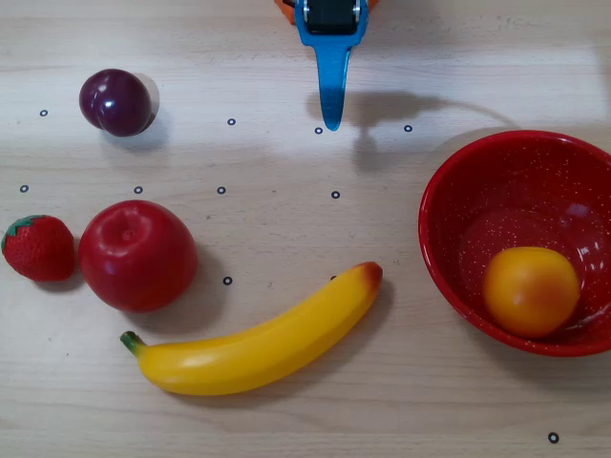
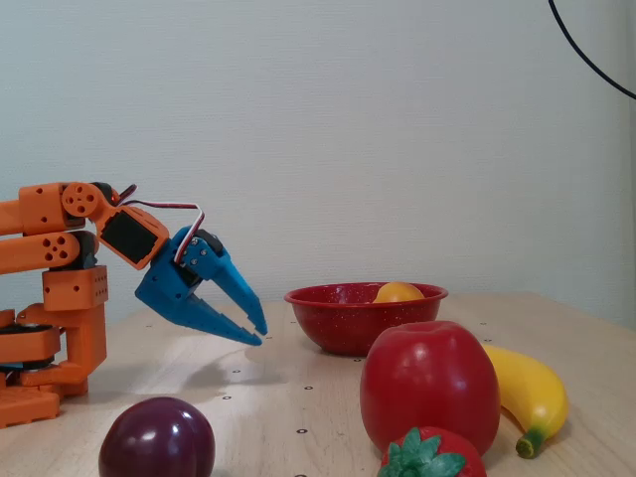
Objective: Put the peach in the red bowl.
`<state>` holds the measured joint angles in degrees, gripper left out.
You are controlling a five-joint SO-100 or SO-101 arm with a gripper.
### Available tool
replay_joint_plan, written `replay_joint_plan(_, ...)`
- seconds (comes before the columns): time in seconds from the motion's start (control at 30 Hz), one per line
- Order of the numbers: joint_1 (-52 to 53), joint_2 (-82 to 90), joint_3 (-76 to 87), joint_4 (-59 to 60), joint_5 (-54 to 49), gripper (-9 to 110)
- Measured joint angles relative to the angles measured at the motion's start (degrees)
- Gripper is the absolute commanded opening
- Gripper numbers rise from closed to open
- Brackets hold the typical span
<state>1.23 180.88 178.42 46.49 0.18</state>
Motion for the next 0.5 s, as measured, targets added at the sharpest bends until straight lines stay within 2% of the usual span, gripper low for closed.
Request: replay_joint_plan(0.5,0.00,3.43,0.09,4.48,-1.67,0)
